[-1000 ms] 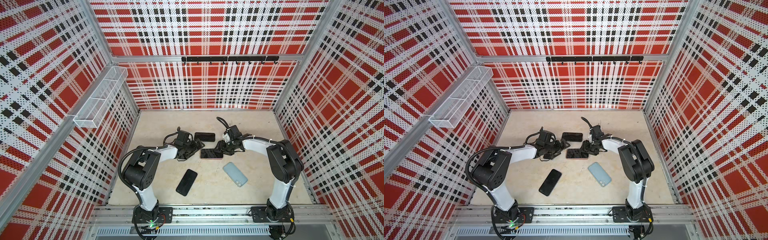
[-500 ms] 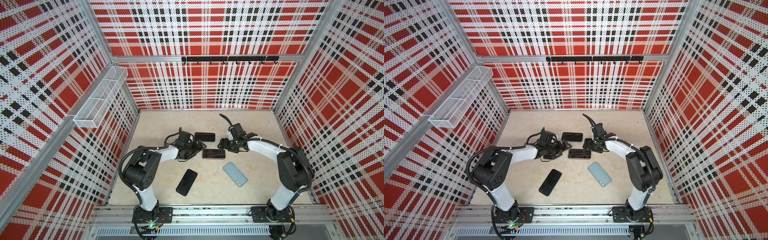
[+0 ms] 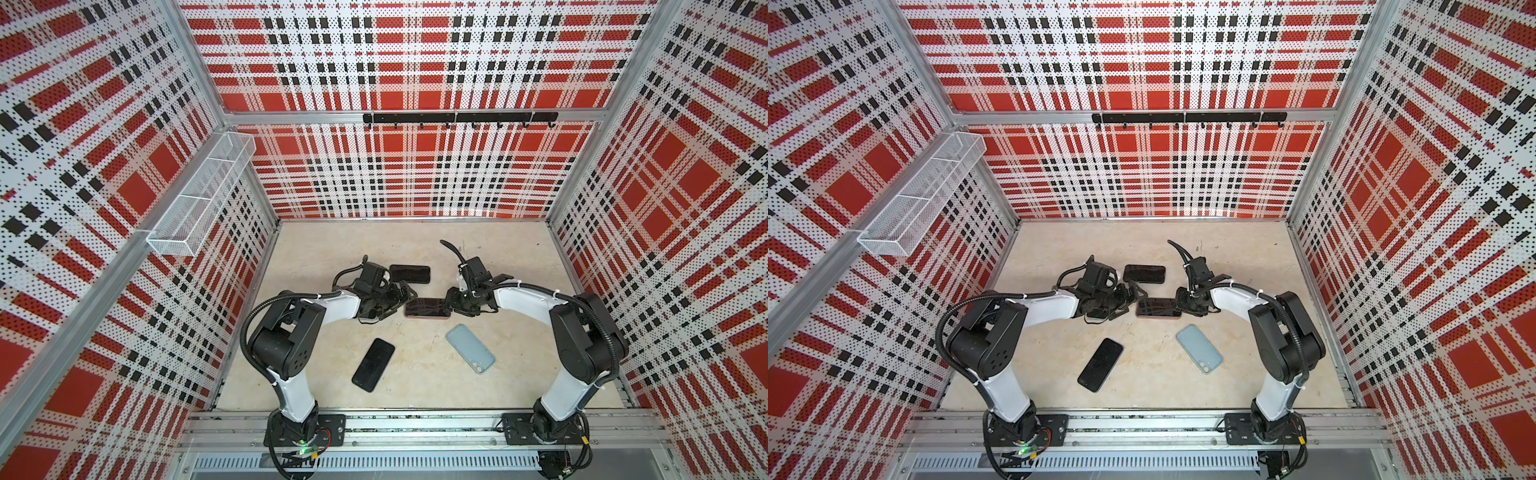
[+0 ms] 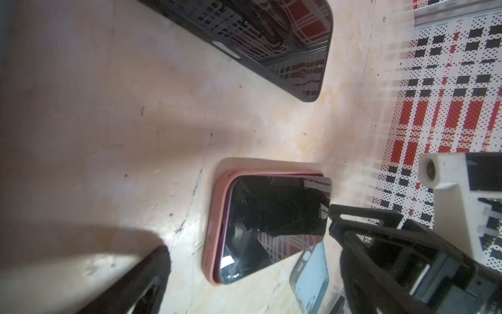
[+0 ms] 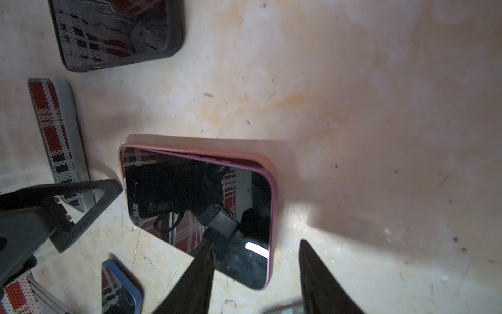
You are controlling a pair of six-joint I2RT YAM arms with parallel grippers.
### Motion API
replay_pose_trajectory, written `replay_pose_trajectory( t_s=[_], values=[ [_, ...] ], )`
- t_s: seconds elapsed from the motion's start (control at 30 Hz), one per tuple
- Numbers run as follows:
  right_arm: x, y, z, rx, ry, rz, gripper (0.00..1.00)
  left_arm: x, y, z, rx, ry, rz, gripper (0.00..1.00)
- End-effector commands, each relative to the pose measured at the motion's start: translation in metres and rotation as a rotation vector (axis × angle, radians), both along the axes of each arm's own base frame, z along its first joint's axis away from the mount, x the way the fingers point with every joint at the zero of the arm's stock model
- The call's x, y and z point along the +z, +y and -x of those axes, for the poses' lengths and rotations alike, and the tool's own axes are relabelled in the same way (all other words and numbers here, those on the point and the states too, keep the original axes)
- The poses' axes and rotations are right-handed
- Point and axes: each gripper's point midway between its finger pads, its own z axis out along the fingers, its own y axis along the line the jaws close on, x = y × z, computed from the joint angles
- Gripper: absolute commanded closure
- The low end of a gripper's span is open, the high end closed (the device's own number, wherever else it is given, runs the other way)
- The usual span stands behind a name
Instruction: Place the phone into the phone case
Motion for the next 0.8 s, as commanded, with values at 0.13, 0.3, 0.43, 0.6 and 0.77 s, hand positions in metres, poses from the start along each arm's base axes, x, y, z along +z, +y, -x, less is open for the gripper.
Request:
replay_pose_trajectory(
  t_s=[0.13,0.3,0.43,0.6,0.77],
  values=[
    [-0.018,0.01,-0.002,0.03,0.007,0.027,0.62,-0.006,-0.011,-0.003,-0.017,0.018,0.004,0.01],
    [-0.029,0.008,0.001,0.046,0.004,0.1,0.67,-0.007,-0.013,-0.004,-0.016,0.023,0.006,0.01],
    [-0.035,0.007,0.003,0.067,-0.021,0.19,0.69,-0.007,-0.013,-0.004,-0.017,0.025,0.008,0.01],
    [-0.04,0.014,0.004,0.089,-0.039,0.18,0.65,-0.006,-0.014,-0.005,-0.021,0.025,0.014,0.0],
    [-0.029,0.022,0.002,0.104,-0.079,0.124,0.47,-0.005,-0.015,-0.006,-0.021,0.022,0.015,0.0]
  ],
)
